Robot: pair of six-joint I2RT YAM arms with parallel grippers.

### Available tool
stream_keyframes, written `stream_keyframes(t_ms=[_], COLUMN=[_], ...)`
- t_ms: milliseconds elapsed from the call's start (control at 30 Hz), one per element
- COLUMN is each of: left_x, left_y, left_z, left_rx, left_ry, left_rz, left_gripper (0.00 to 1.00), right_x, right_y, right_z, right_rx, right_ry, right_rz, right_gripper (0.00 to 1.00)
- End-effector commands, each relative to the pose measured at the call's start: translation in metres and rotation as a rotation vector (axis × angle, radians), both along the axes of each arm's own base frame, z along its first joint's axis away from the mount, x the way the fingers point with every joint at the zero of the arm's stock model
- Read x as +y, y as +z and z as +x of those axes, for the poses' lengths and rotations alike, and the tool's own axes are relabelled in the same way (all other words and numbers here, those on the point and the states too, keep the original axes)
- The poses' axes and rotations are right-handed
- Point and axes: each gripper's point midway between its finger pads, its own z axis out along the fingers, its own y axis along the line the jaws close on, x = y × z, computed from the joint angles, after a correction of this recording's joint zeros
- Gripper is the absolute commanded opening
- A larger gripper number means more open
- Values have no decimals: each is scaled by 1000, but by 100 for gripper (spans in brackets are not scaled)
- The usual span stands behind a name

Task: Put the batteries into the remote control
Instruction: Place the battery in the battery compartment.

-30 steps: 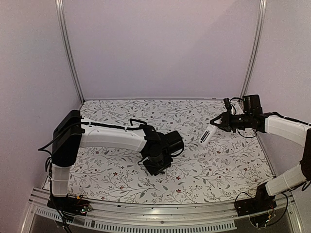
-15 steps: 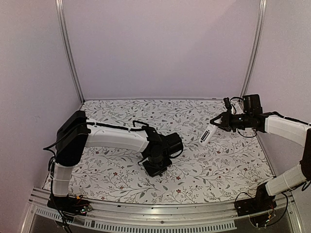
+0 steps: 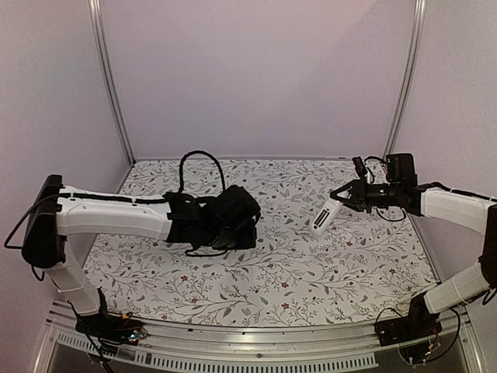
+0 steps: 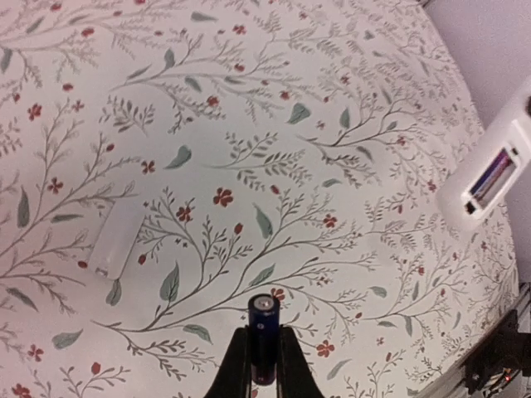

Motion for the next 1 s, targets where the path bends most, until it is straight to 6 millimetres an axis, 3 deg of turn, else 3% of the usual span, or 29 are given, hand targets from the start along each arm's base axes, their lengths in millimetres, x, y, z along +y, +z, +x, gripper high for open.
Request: stream_keyframes(t_ms=[0, 33, 133, 333, 600, 967], left_x=[-32, -38, -46, -72, -99, -103], left_y=[115, 133, 155, 163, 155, 125], left_z=[16, 12, 0, -12, -21, -26], left_rx=[-510, -583, -691, -760, -775, -696], left_ry=[-359, -418, -554, -721, -841, -864], left_rz=[-188, -231, -234, -220, -170, -132], left_gripper=[0, 0, 0, 0, 0, 0], right_x=[30, 36, 51, 84, 119, 125], right_y=[15, 18, 22, 30, 32, 45], right_z=[-17, -20, -29, -43, -55, -50], right_rx=[-27, -30, -18, 17, 81, 93], right_ry=[109, 127, 162, 221, 265, 261], right_rz=[98, 117, 152, 187, 242, 296], right_gripper=[1, 1, 1, 0, 0, 0])
